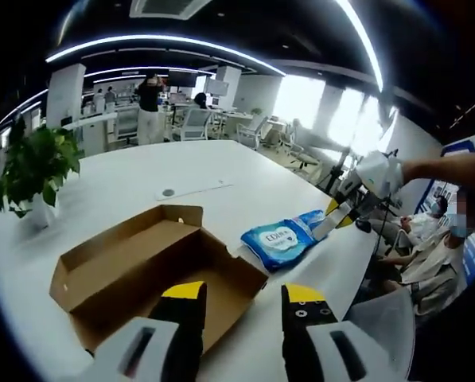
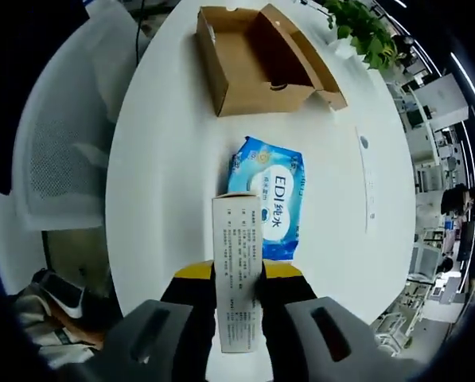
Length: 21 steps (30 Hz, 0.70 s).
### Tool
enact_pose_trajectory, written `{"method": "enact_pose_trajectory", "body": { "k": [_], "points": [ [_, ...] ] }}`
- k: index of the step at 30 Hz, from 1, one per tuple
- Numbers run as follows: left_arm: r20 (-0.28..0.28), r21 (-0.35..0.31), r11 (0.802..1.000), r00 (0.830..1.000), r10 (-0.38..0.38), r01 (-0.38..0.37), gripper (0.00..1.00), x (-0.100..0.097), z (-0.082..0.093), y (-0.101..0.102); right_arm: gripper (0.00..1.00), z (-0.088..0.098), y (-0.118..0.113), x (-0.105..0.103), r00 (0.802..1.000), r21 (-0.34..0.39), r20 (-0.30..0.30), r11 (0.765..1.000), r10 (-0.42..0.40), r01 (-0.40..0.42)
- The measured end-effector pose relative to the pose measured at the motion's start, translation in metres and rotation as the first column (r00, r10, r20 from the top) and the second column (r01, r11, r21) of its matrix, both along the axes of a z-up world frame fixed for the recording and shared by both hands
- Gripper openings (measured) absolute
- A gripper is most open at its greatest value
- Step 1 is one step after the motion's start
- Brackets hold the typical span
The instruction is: Operate the shoe box by opening the lid, removing the specified soft item, and placing it in the target area until the item is outside and the box remains undamaged.
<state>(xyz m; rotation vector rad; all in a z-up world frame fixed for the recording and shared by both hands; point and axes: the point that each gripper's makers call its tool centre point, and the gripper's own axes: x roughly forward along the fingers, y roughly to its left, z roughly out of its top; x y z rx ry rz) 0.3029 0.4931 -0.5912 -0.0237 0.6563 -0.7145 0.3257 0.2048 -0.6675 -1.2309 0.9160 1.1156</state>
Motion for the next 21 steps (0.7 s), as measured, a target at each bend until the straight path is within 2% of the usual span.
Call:
{"method": "enact_pose_trajectory", "body": {
  "k": [13, 21],
  "points": [
    [-0.015, 0.003, 1.0, 1.0, 0.004, -0.004, 0.38, 0.006, -0.005, -0.015, 0.18, -0.009, -0.025, 0.011, 1.0, -0.008, -0.015, 1.0, -0.007, 0.006],
    [-0.028, 0.01, 0.999, 0.999, 0.035, -0.035, 0.38, 0.006, -0.01, -0.01, 0.18, -0.01, -0.031, 0.027, 1.0, -0.007, -0.017, 1.0, -0.01, 0.01]
  ]
}}
